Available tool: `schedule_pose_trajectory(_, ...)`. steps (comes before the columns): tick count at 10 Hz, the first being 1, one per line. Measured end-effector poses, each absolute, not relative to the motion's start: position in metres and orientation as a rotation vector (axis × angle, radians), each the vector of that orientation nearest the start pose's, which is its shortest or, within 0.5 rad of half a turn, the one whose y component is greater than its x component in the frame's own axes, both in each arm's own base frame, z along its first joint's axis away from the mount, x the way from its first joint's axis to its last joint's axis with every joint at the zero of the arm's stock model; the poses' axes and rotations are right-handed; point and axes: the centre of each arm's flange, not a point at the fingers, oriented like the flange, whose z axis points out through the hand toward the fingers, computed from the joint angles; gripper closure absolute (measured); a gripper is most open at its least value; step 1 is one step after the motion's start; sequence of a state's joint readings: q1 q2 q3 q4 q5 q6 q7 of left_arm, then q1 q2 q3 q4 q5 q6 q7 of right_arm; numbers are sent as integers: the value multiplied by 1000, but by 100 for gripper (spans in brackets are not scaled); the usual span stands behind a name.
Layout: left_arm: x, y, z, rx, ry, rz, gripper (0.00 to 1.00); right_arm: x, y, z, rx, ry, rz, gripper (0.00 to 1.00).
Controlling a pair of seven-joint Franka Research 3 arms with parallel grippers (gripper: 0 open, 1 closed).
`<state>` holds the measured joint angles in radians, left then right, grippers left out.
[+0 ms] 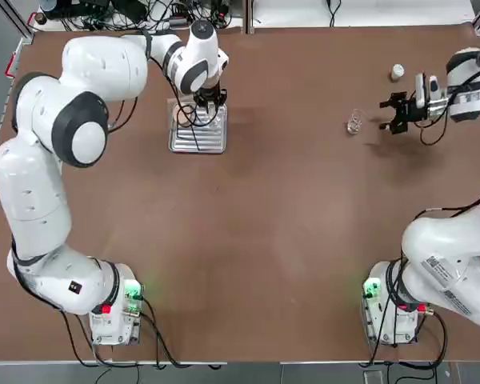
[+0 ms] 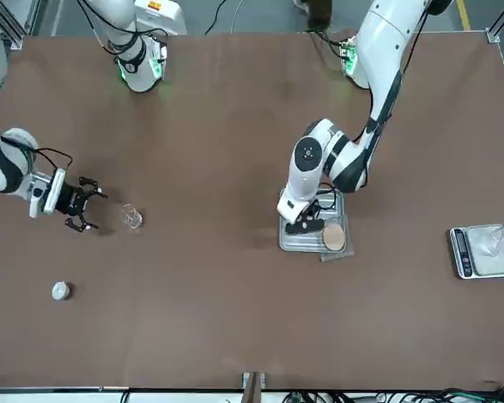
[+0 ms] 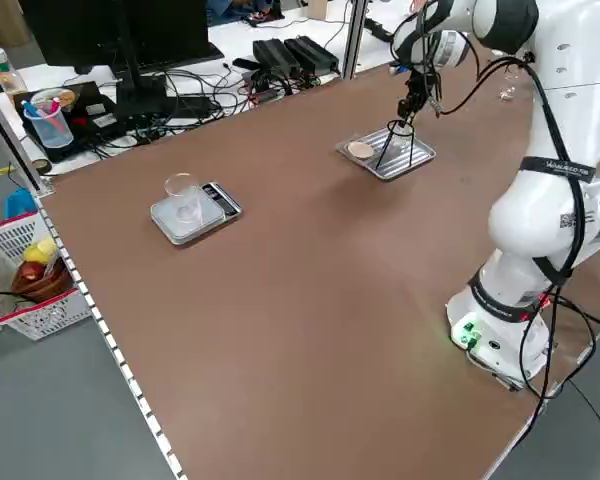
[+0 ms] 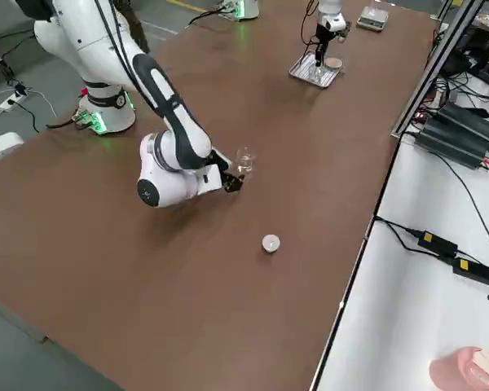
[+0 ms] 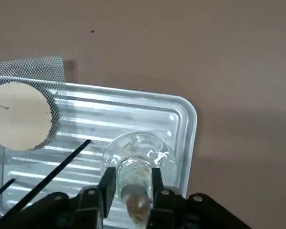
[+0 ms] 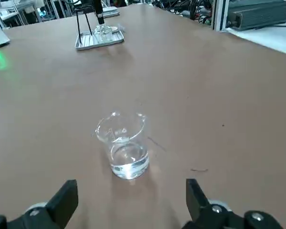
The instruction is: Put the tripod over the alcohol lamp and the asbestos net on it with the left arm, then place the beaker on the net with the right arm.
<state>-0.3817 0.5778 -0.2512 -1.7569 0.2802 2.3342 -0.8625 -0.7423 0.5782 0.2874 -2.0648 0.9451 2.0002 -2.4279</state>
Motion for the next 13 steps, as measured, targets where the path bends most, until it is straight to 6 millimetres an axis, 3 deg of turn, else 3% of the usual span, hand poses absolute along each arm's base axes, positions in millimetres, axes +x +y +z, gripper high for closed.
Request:
schedule_pose_trajectory(3, 549, -378, 252, -3108, -123, -108, 74, 507, -170, 143, -1760, -1401, -993, 0)
schedule_pose_trajectory(5, 549, -378, 251, -3108, -124, -107, 74, 511, -161, 145, -1738, -1435, -1005, 0)
schedule_pose_trajectory(10, 552, -378, 254, -3117, -142, -111, 74, 506, -158, 124, -1729, -1434, -1018, 0)
schedule_pose_trajectory(13, 568, -379, 278, -3162, -227, -119, 74, 508, -155, 125, -1733, -1413, -1037, 0)
